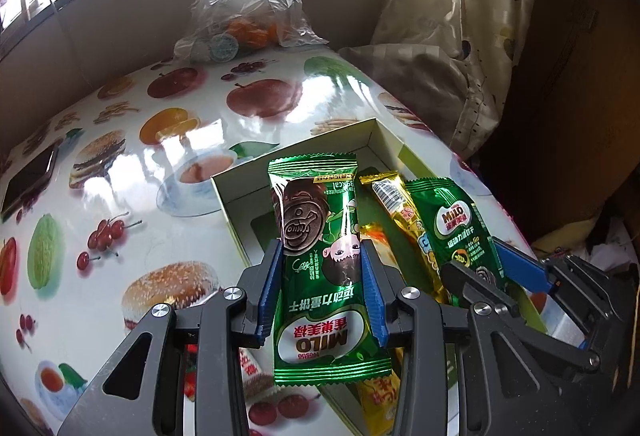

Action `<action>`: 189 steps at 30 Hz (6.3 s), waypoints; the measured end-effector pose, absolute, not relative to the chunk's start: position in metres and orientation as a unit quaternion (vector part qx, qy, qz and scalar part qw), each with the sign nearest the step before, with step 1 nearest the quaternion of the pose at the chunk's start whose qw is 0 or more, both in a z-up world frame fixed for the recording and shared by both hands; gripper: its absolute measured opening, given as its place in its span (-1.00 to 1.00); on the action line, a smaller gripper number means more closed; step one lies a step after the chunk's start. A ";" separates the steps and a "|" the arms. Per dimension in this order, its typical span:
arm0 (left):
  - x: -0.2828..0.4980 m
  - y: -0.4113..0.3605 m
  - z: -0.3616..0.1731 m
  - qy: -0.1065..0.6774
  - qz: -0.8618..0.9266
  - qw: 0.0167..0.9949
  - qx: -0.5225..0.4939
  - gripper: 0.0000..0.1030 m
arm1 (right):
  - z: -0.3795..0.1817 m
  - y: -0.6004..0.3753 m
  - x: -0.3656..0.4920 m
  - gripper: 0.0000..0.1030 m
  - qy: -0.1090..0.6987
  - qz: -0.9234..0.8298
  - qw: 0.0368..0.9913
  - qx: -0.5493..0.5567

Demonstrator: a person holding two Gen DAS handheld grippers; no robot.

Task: Organize snacks
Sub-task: 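Carry both Milo packets over the green box and lower them inside, then open both grippers to release the Milo packets into the box, then withdraw both open grippers from the box toward the red packet and wafer bar, then grasp the white-red wafer bar with the right gripper while the left grasps the red packet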

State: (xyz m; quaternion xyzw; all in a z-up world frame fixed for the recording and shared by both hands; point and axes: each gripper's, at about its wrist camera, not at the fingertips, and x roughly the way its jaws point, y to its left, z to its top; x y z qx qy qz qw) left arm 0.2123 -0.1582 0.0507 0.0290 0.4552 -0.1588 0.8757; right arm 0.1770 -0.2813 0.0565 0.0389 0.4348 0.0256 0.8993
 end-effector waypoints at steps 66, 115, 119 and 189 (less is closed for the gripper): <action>0.194 -0.143 0.074 0.427 -0.145 0.892 0.017 -0.08 | 0.063 -0.279 0.170 0.07 0.408 0.010 0.912 0.036; 0.150 0.009 0.035 0.454 -0.053 0.887 -0.073 -0.09 | 0.068 -0.154 0.151 -0.06 0.411 0.164 0.897 -0.017; 0.154 0.007 0.034 0.457 -0.063 0.884 -0.079 -0.09 | 0.069 -0.152 0.152 -0.06 0.407 0.164 0.899 -0.011; 0.192 -0.024 0.018 0.492 -0.090 0.864 -0.057 0.20 | 0.082 -0.187 0.156 -0.06 0.393 0.118 0.912 0.015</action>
